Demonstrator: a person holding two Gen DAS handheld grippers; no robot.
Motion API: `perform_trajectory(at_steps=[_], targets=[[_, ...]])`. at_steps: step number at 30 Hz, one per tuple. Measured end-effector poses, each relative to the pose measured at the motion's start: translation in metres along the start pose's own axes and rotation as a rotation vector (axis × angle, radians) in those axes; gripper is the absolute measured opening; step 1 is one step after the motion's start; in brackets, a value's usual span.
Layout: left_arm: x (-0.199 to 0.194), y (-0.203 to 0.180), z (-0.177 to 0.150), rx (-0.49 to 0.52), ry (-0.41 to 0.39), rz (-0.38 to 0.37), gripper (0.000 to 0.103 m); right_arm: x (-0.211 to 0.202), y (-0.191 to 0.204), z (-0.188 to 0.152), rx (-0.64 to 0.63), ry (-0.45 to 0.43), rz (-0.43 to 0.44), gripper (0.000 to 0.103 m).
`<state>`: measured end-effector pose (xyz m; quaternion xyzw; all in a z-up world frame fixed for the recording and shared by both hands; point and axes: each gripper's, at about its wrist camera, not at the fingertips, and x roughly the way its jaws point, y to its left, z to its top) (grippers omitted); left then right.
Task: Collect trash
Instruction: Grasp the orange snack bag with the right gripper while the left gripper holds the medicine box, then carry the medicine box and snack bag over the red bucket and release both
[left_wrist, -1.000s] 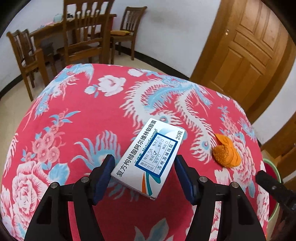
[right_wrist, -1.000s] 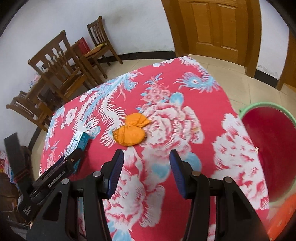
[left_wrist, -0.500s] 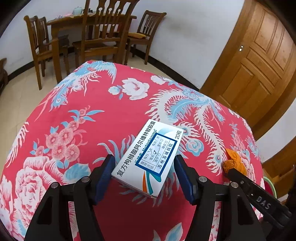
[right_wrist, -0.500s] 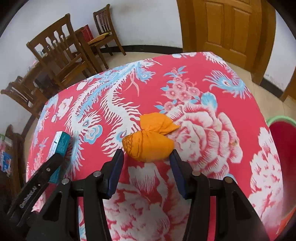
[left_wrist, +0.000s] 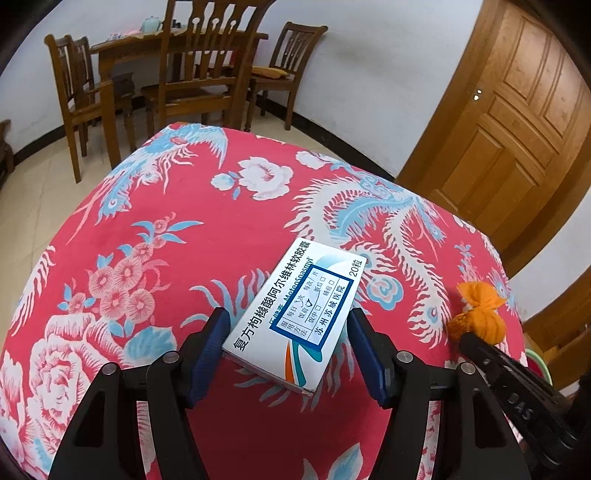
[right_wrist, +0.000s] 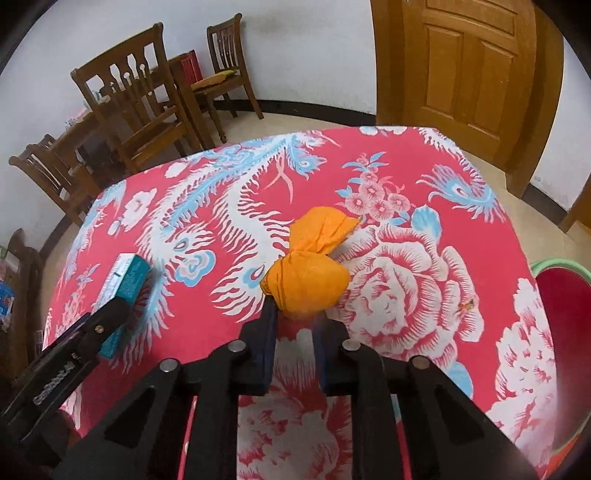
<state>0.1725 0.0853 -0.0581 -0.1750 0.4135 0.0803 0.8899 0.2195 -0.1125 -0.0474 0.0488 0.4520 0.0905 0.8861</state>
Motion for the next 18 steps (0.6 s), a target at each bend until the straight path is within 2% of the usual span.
perform_trajectory(at_steps=[8,18], targets=[[-0.009,-0.012,-0.001,0.039,-0.027,-0.023,0.067,-0.039,-0.018,-0.008,0.041,-0.056,0.020,0.017],[-0.036,-0.040,-0.008,0.083,-0.035,-0.090,0.067,-0.085,-0.054,-0.026,0.118,-0.108,0.029,0.017]])
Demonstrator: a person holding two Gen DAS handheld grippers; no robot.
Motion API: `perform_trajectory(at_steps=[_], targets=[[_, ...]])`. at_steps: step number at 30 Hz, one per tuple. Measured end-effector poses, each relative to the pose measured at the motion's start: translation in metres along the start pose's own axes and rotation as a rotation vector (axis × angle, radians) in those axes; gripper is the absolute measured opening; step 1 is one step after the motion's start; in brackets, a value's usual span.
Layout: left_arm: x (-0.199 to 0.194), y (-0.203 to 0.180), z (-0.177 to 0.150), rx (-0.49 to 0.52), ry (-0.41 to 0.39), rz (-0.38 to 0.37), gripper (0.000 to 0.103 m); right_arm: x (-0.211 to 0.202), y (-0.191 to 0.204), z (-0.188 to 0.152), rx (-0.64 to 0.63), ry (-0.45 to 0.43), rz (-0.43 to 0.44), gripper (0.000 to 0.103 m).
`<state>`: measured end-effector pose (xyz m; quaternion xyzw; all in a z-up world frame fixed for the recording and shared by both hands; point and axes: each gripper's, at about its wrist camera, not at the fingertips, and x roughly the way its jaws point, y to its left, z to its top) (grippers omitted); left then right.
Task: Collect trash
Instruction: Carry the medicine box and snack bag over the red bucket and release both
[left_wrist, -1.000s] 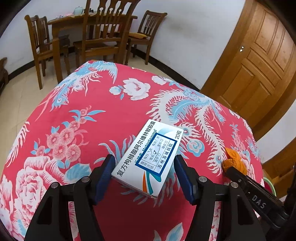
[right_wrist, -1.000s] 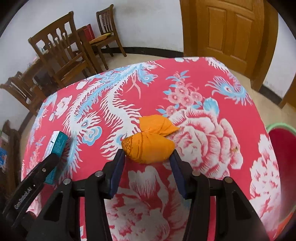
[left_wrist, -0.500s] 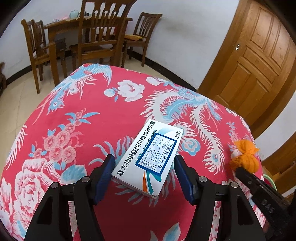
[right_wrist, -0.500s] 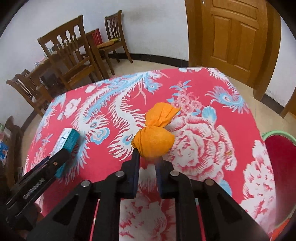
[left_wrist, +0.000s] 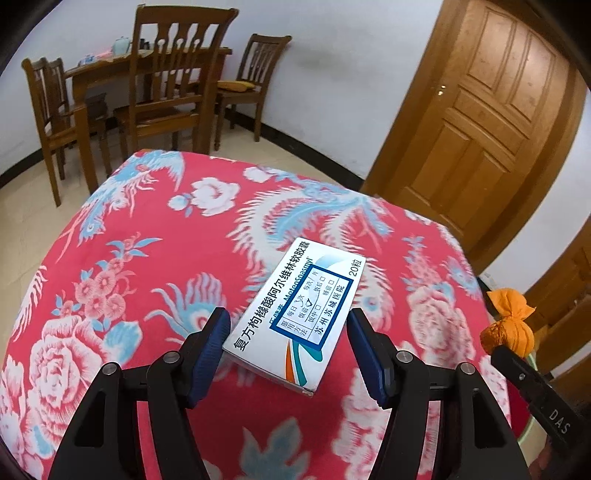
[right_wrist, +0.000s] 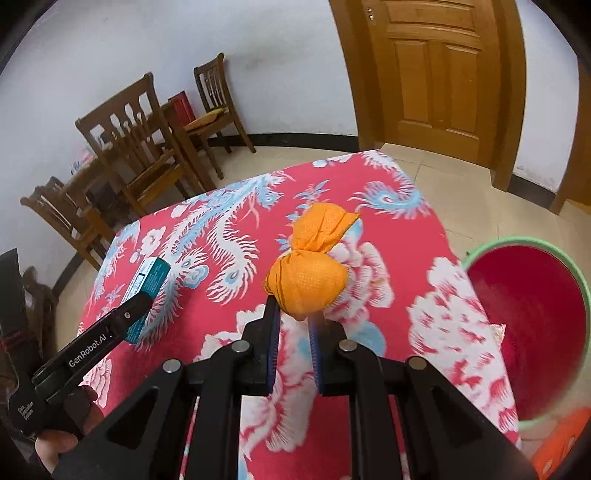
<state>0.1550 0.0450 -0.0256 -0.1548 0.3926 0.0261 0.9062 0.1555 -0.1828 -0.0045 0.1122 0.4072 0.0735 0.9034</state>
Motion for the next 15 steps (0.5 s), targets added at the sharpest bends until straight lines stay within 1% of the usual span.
perform_trajectory(at_steps=[10,15], targets=[[-0.025,-0.044,-0.010,0.066,0.002,-0.083,0.067,-0.039,-0.049,-0.012,0.098,-0.031,-0.022,0.017],[-0.034,-0.072,-0.017,0.114,0.006,-0.120,0.067,-0.058,-0.078,-0.018,0.152,-0.052,-0.036,0.017]])
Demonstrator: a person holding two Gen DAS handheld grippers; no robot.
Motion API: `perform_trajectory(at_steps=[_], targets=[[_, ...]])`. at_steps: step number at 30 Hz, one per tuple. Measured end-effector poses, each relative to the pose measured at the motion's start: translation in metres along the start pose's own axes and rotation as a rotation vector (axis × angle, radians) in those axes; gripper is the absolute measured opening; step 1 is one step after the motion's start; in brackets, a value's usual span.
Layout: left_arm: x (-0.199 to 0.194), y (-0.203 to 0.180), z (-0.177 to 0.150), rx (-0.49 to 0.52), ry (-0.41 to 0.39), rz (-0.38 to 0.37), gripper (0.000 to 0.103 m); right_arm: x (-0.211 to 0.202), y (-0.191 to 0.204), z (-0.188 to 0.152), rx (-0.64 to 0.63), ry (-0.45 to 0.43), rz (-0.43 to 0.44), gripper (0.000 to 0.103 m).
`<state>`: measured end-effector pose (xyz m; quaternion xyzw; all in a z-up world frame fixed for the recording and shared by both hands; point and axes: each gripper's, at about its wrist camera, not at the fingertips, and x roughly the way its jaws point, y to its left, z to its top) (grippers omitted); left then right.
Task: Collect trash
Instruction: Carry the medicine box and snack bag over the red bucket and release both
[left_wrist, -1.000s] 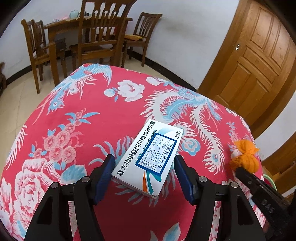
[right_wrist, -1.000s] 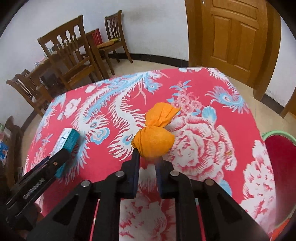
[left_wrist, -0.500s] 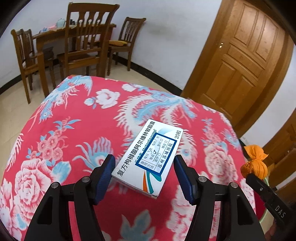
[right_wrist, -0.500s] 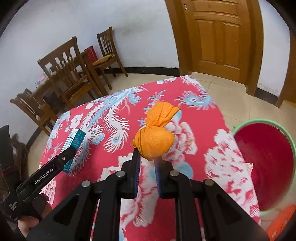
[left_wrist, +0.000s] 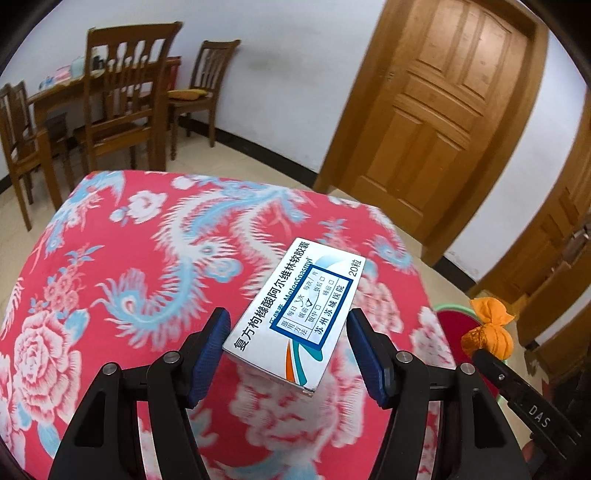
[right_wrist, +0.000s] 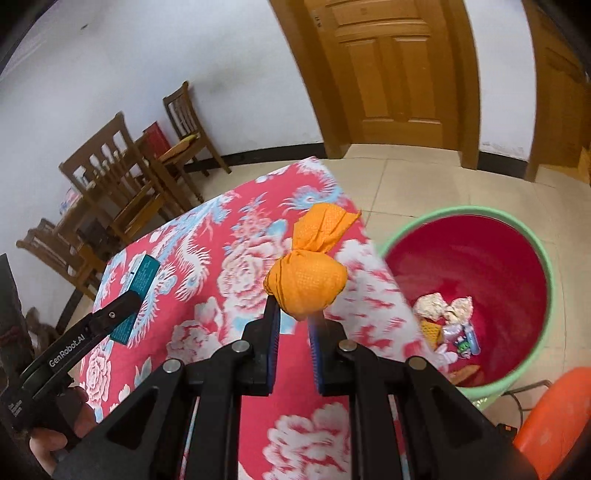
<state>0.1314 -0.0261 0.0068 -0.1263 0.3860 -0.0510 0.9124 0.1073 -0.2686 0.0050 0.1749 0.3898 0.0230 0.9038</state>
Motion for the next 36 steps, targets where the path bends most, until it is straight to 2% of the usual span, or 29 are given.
perform_trajectory(at_steps=[12,28,29,30,31,36], targets=[[0.002,-0.067,-0.011,0.102,0.044,-0.081,0.067,-0.024,-0.071,-0.008,0.132,-0.015,-0.035,0.017],[0.029,-0.147,-0.031,0.248,0.119,-0.137,0.064,-0.014,-0.147,-0.020,0.286,0.039,-0.066,0.022],[0.032,-0.150,-0.032,0.255,0.125,-0.137,0.062,-0.013,-0.150,-0.021,0.291,0.042,-0.067,0.023],[0.035,-0.153,-0.033,0.262,0.133,-0.138,0.053,-0.012,-0.152,-0.021,0.296,0.045,-0.069,0.023],[0.038,-0.155,-0.034,0.266,0.143,-0.141,0.049,-0.012,-0.154,-0.022,0.300,0.046,-0.069,0.023],[0.049,-0.160,-0.041,0.273,0.181,-0.130,0.048,-0.010,-0.162,-0.024,0.309,0.051,-0.066,0.023]])
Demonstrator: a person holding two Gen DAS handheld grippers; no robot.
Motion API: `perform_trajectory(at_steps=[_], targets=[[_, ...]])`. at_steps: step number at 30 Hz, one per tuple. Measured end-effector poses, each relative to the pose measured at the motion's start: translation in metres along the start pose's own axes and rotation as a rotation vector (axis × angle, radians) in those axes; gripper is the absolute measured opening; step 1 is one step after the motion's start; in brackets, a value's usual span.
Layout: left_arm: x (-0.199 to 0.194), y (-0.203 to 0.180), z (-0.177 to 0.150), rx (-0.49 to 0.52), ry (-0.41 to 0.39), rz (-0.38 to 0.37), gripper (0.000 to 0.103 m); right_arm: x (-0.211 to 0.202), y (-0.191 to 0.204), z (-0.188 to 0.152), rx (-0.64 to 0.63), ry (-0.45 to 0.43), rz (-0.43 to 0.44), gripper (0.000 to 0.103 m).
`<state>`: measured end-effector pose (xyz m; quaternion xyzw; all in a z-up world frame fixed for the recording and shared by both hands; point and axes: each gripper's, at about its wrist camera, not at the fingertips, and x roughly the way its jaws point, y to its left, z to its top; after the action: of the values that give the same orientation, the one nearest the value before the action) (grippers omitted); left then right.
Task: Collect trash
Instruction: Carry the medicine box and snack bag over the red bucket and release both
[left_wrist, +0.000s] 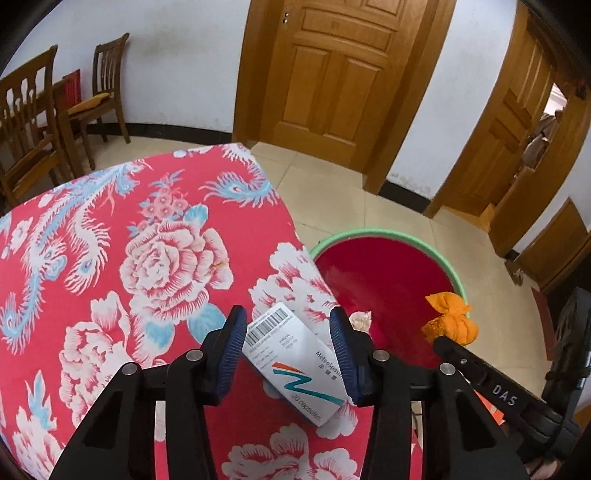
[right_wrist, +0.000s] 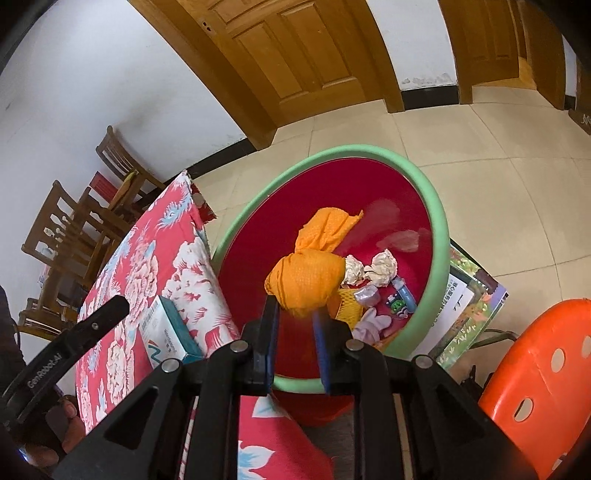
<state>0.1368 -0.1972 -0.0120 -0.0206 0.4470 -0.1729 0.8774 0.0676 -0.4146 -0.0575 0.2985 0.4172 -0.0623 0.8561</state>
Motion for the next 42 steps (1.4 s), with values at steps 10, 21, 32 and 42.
perform_trajectory(at_steps=[10,21,32,42], targets=[[0.004,0.001,-0.005,-0.040,0.047,0.026,0.064,-0.001,-0.004,-0.001,0.017,0.001,0.021,0.027],[0.024,-0.008,-0.018,-0.096,0.152,0.081,0.074,-0.015,-0.013,-0.004,0.043,-0.026,0.060,0.032],[0.042,-0.023,-0.026,-0.085,0.155,0.119,0.069,-0.018,-0.030,-0.003,0.073,-0.030,0.079,0.033],[0.040,-0.050,-0.019,0.007,0.119,0.042,0.061,-0.021,-0.043,0.000,0.100,-0.040,0.073,0.033]])
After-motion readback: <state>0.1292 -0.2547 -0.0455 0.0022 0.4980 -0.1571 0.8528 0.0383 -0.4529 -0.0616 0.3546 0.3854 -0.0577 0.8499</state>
